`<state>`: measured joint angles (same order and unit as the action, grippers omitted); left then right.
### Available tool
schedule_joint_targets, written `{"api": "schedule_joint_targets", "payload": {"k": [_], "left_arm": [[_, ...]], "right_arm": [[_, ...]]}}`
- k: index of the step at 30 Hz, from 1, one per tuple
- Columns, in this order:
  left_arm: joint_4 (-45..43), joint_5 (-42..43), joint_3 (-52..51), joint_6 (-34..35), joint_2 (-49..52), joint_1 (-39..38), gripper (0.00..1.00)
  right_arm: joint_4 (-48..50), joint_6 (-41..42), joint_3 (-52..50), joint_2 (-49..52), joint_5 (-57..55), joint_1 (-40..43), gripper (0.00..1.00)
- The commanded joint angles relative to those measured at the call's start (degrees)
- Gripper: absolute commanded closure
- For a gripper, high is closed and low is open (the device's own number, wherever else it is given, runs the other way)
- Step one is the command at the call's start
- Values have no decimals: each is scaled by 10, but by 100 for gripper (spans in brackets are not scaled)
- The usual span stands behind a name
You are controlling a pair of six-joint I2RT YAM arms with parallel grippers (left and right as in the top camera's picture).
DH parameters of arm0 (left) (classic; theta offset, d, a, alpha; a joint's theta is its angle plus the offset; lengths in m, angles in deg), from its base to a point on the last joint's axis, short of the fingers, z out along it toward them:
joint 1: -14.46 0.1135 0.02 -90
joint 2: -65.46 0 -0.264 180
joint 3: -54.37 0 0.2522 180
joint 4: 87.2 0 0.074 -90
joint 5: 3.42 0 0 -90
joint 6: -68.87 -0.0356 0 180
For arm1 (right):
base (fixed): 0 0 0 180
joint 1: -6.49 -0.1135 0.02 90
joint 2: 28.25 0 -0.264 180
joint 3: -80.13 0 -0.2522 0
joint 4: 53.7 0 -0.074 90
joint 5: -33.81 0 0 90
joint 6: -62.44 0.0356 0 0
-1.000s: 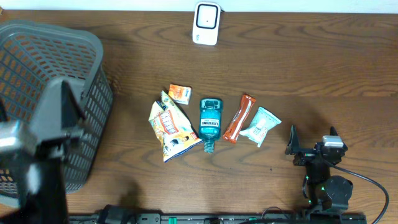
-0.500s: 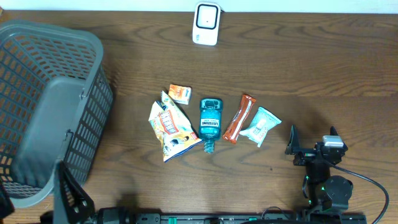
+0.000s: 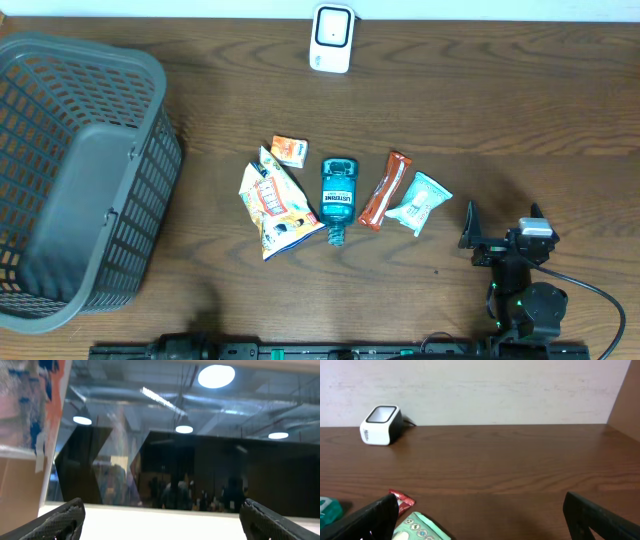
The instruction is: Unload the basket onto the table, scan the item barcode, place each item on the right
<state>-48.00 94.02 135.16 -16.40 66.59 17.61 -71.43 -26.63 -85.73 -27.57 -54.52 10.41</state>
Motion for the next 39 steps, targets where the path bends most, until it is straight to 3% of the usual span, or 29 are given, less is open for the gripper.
{"api": "schedule_joint_targets", "payload": {"k": [1, 7, 13, 30, 39], "left_arm": [[-1, 8, -3, 7, -10, -3, 2], [0, 7, -4, 0, -10, 13, 2], [-24, -86, -4, -19, -9, 23, 2], [-59, -85, -5, -16, -9, 27, 2], [-78, -85, -83, -16, -9, 27, 2]], "right_arm": [[-2, 7, -1, -3, -1, -3, 1], [-2, 7, -1, -3, -1, -3, 1], [-2, 7, -1, -3, -1, -3, 1], [-2, 7, -1, -3, -1, -3, 1], [-2, 7, -1, -3, -1, -3, 1]]}}
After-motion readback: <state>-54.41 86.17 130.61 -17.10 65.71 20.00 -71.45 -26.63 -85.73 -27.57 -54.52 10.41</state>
